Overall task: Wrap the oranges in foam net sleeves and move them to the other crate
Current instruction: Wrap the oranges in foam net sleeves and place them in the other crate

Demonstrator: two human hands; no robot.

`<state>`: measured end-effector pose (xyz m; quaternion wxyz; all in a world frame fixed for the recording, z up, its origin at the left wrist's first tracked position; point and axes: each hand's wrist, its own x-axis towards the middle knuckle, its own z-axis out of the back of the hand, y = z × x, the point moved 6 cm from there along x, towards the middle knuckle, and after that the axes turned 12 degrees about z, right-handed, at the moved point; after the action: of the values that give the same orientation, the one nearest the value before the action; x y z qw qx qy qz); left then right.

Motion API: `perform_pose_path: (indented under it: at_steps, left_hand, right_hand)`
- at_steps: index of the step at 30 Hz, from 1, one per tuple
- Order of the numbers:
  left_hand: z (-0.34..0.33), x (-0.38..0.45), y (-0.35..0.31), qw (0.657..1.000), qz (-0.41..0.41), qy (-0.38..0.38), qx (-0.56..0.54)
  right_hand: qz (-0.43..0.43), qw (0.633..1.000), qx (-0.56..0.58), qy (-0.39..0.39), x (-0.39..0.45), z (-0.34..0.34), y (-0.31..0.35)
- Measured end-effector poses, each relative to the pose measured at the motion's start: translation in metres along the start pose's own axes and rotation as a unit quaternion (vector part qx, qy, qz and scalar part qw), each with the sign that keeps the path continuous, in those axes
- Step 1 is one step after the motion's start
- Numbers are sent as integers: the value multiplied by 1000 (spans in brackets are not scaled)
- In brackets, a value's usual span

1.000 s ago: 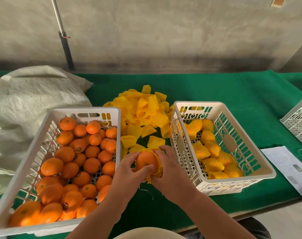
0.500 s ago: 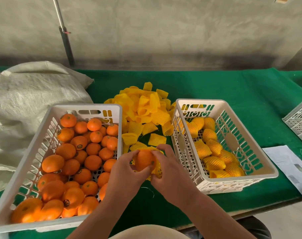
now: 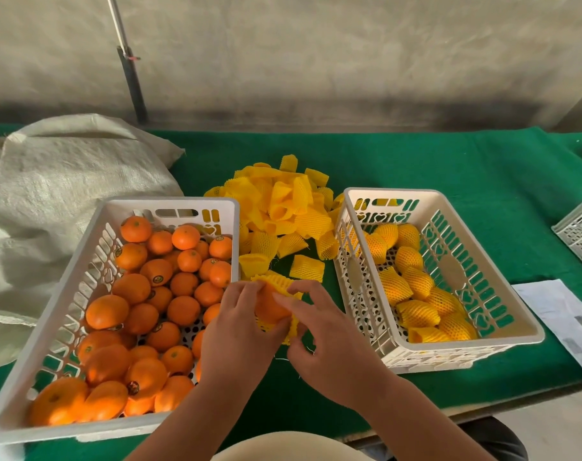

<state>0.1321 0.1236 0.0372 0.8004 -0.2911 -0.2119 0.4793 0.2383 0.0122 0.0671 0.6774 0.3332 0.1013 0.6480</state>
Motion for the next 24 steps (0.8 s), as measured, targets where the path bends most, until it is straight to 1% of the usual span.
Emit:
perform_pose_path:
  at_steps: [1, 3, 5, 6, 7, 9, 11, 13, 16, 20, 24]
  left_hand:
    - [2, 0, 1, 1000, -3, -4, -11]
    - [5, 1, 3, 999, -7, -13, -31]
    - [9, 0, 1, 999, -12, -23, -45]
    - [10, -2, 0, 998, -16, -26, -50]
    - [10, -3, -2, 998, -20, -28, -52]
    - [7, -7, -4, 998, -29, -20, -54]
    - [4, -10, -7, 998, -39, -8, -58]
    - [2, -11, -10, 997, -45, -3, -56]
    - [3, -10, -9, 998, -39, -13, -53]
    - [5, -11, -10, 998, -54, -27, -35]
    - [5, -11, -14, 998, -50, -26, -24]
  right_hand:
    - [2, 1000, 16, -17, -1, 4, 1]
    - [-18, 995, 52, -79, -3, 12, 1]
    - [-67, 985, 72, -143, -5, 19, -5]
    - [-96, 980, 81, -152, -5, 20, -8]
    - [-124, 977, 96, -142, -3, 19, -12]
    - [-168, 971, 137, -98, 1, 13, -16]
    - [-186, 963, 177, -74, 6, 8, -16]
    - [-188, 961, 187, -83, 9, 6, -16]
    - [-191, 962, 155, -116, 9, 8, -19]
    - [-192, 961, 162, -115, 11, 6, -22]
    - [-186, 964, 147, -118, 14, 5, -21]
